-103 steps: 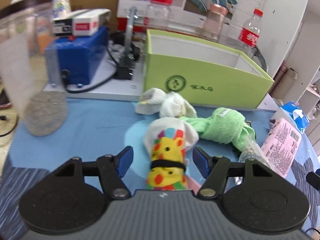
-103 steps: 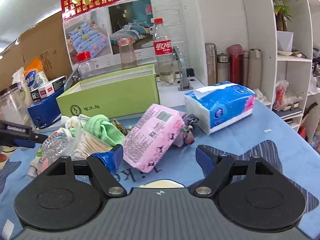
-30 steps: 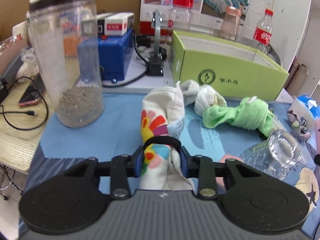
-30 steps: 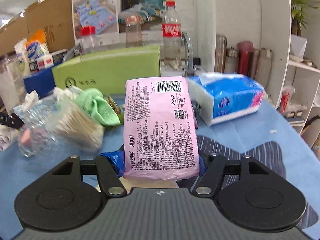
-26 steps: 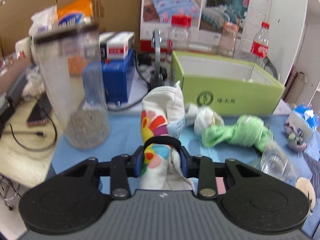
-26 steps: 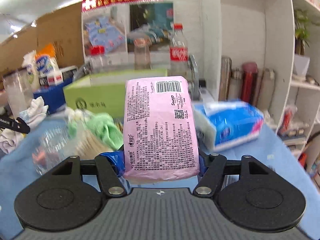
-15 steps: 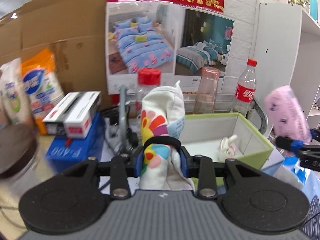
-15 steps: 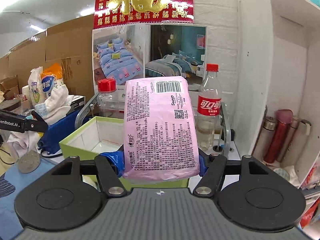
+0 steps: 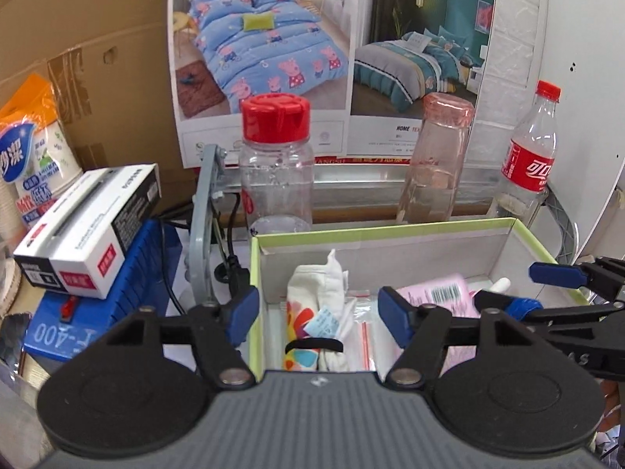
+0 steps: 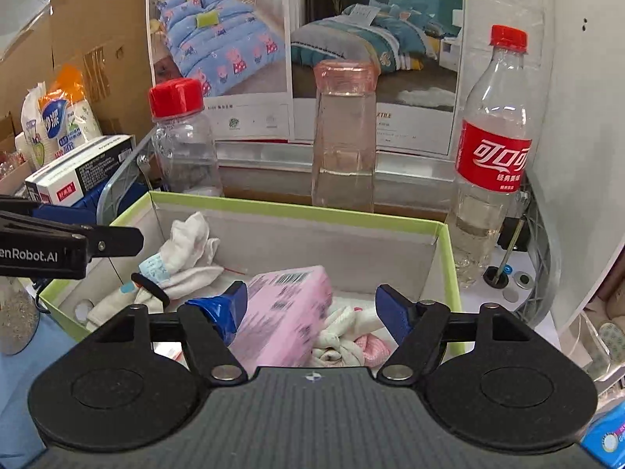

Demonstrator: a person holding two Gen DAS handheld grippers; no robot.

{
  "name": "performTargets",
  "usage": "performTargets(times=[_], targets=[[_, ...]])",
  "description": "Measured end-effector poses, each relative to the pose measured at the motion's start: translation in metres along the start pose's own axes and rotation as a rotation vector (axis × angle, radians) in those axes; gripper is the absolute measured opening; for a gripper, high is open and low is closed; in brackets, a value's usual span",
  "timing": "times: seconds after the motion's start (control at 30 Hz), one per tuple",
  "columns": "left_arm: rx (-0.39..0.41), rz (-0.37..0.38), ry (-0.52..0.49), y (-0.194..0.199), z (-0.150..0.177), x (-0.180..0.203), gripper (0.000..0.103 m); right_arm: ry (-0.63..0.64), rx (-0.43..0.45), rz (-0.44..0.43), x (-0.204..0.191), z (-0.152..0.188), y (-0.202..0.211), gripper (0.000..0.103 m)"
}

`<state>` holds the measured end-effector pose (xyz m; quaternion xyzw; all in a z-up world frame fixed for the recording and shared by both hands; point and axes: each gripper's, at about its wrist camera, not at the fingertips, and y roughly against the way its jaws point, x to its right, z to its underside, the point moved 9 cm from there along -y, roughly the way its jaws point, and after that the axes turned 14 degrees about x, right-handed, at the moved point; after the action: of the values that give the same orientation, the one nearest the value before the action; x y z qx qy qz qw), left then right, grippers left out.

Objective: Organize soft objects
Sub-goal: 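Lift both items into the green box and open both grippers, then withdraw both grippers from the box back over the table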

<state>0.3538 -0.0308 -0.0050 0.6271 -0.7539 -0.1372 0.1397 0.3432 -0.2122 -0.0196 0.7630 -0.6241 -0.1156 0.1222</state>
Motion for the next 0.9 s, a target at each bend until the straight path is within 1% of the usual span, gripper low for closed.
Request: performTargets(times=[0.13,0.23,0.3,0.4,0.53,0.73,0.9], targets=[[0.022,-0.014,-0.009,0.023,0.001,-0.004,0.070,0.001,0.043,-0.001,-0.003,-0.005,0.035,0.062],[0.031,-0.023,-0.012,0.049,0.011,-0.008,0.071,-0.003,0.077,0.004,-0.006,-0.001,0.067,0.064],[0.020,-0.034,-0.017,0.066,0.022,-0.012,0.071,-0.009,0.079,0.007,-0.009,0.010,0.089,0.065],[0.004,-0.055,-0.008,0.091,0.043,-0.016,0.071,-0.028,0.080,0.038,-0.012,0.033,0.125,0.065],[-0.025,-0.069,0.020,0.121,0.070,-0.023,0.071,-0.083,0.070,0.082,-0.011,0.066,0.161,0.065],[-0.044,-0.084,0.054,0.152,0.092,-0.031,0.072,-0.170,0.055,0.104,-0.010,0.100,0.196,0.066],[-0.060,-0.088,0.062,0.162,0.105,-0.032,0.074,-0.223,0.067,0.142,-0.009,0.116,0.214,0.066]])
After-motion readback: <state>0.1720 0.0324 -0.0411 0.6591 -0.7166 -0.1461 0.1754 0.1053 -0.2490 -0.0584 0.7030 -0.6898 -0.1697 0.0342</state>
